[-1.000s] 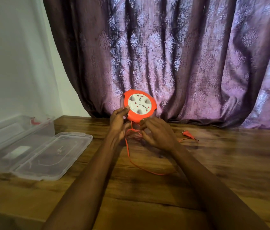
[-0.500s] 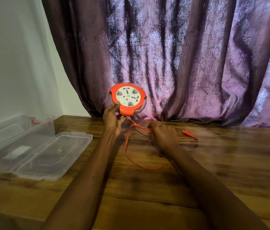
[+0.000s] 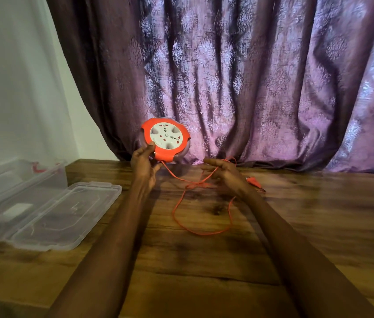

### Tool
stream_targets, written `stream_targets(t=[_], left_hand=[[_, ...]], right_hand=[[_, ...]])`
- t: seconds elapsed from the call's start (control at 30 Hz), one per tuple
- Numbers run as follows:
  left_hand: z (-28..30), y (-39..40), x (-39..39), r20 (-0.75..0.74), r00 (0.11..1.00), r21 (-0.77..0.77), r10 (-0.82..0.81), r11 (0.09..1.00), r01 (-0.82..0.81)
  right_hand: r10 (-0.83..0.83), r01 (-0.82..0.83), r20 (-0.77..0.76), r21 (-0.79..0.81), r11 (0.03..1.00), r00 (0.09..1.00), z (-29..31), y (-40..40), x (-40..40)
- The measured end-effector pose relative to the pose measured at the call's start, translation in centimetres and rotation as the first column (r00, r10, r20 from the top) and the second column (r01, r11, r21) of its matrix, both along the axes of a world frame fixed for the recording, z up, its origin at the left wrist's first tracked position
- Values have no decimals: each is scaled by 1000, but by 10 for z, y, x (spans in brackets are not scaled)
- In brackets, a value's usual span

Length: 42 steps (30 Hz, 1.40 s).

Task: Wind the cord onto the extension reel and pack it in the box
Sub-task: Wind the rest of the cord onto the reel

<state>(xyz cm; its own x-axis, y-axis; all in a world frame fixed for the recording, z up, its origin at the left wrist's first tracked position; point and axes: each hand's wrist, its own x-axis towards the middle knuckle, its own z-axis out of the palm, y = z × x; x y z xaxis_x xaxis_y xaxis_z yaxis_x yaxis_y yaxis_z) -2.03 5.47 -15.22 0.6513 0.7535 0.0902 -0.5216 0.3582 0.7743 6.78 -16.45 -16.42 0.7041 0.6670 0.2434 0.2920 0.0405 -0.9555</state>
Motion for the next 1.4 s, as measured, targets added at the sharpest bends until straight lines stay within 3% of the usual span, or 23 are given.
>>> stream_targets(t=[0.13, 0.27, 0.37, 0.43, 0.5, 0.57, 0.6, 0.67, 0.77, 0.93, 1.03, 1.17, 1.4], left_hand=[[1, 2, -6, 8, 1000, 0, 24, 1000, -24], [-1, 4, -10, 12, 999, -13, 41, 999, -41], [-1, 5, -11, 9, 999, -15, 44, 999, -44], [-1, 5, -11, 5, 999, -19, 46, 999, -46], [-1, 5, -11, -4, 999, -19, 46, 999, -46], [-1, 6, -11, -13, 999, -20, 43, 999, -43], [-1, 6, -11, -17, 999, -18, 40, 999, -41], [-1, 6, -11, -26, 1000, -1, 18, 1000, -18], [-3, 7, -11, -43, 998, 47, -49, 998, 51], [-2, 2, -9, -183, 982, 286, -49, 953, 101], [1, -7, -7, -238, 969, 430, -65, 888, 165], [4, -16, -7, -297, 953, 578, -55, 785, 225], [6, -23, -9, -366, 929, 681, -56, 664, 309]], right_hand=[[-13, 20, 97, -74, 997, 995, 2, -15, 9], [-164, 187, 185, -114, 976, 969, 6, -25, 20], [-221, 292, 265, -265, 919, 938, 4, -32, 29], [-120, 297, 378, -456, 839, 918, 6, -40, 32], [66, 347, 505, -676, 650, 861, 8, -48, 34], [141, 439, 545, -781, 444, 826, 9, -53, 34], [140, 459, 555, -784, 418, 820, 10, -53, 34], [77, 543, 645, -696, 469, 760, 13, -49, 32], [-81, 689, 832, -396, 607, 549, 12, -45, 29], [-150, 542, 944, -34, 840, 293, 13, -28, 21], [-1, 482, 992, -61, 874, 128, 15, -15, 9], [181, 543, 982, -180, 821, 52, 3, -7, -1], [211, 555, 972, -122, 823, -99, -9, 4, -3]])
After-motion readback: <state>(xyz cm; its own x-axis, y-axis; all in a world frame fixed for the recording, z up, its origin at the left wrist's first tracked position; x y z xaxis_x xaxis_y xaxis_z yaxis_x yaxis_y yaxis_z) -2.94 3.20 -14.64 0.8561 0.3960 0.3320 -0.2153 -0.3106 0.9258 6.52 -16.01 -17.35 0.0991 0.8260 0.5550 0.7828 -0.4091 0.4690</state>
